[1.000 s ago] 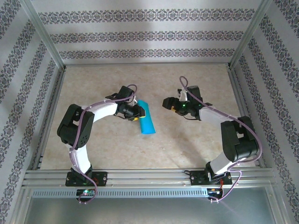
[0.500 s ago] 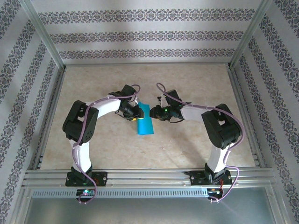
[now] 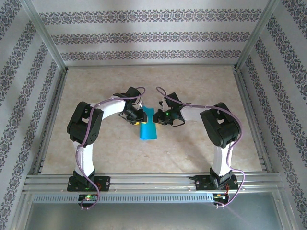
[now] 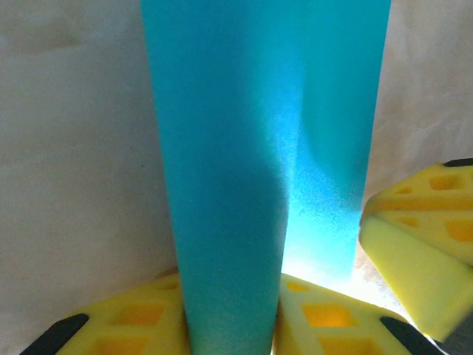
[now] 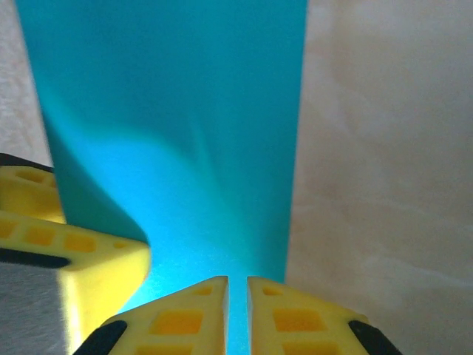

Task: Fold a paper plane with a square sheet of paper (pick it up from the middle)
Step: First fold the square sheet of paper in half at the center of the table.

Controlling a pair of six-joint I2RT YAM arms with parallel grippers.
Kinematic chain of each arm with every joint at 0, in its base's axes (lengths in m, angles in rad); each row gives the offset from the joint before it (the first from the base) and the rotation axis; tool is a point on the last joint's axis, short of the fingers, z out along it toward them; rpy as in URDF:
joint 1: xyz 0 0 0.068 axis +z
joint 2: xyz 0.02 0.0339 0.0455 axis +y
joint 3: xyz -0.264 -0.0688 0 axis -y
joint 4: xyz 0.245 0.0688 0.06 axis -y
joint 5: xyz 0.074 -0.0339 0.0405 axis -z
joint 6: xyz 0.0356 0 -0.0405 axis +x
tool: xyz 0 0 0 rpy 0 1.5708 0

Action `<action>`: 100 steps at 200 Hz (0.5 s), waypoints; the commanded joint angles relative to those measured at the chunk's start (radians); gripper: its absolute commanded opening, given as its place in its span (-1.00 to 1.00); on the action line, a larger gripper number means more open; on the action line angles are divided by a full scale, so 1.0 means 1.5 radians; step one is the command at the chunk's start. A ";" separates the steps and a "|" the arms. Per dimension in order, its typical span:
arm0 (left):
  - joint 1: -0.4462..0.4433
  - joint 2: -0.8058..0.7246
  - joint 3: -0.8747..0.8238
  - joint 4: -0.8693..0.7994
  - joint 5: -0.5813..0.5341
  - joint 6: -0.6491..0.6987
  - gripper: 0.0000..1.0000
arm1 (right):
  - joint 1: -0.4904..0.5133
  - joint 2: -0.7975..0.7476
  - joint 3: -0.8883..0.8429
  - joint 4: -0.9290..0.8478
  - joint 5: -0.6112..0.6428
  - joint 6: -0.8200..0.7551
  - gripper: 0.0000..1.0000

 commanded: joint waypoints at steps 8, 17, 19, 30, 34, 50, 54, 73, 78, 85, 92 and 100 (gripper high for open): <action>0.009 -0.008 0.022 -0.039 -0.036 0.008 -0.33 | 0.010 0.027 0.019 -0.054 0.042 -0.008 -0.70; 0.009 -0.020 0.018 -0.044 -0.056 -0.003 -0.27 | 0.011 0.031 0.019 -0.062 0.050 -0.004 -0.70; 0.009 -0.023 0.017 -0.046 -0.061 -0.007 -0.24 | 0.011 0.032 0.020 -0.063 0.051 -0.004 -0.70; 0.008 -0.042 0.004 -0.050 -0.092 -0.034 -0.11 | 0.012 0.035 0.021 -0.072 0.057 0.002 -0.70; 0.008 -0.050 -0.004 -0.047 -0.100 -0.046 -0.10 | 0.012 0.036 0.020 -0.076 0.058 0.003 -0.70; 0.001 -0.074 -0.032 -0.038 -0.117 -0.085 0.05 | 0.015 0.041 0.023 -0.086 0.066 0.011 -0.70; -0.002 -0.080 -0.037 -0.037 -0.124 -0.093 0.11 | 0.016 0.041 0.024 -0.089 0.067 0.013 -0.70; -0.019 -0.106 -0.060 -0.017 -0.129 -0.121 0.27 | 0.021 0.043 0.026 -0.102 0.074 0.019 -0.69; -0.023 -0.111 -0.065 -0.008 -0.127 -0.128 0.32 | 0.022 0.043 0.026 -0.102 0.073 0.020 -0.69; -0.027 -0.117 -0.070 0.001 -0.128 -0.137 0.37 | 0.024 0.045 0.027 -0.102 0.071 0.021 -0.69; -0.030 -0.120 -0.072 0.005 -0.132 -0.143 0.41 | 0.025 0.048 0.029 -0.102 0.067 0.022 -0.69; -0.035 -0.119 -0.073 0.007 -0.136 -0.147 0.46 | 0.026 0.052 0.033 -0.101 0.061 0.025 -0.69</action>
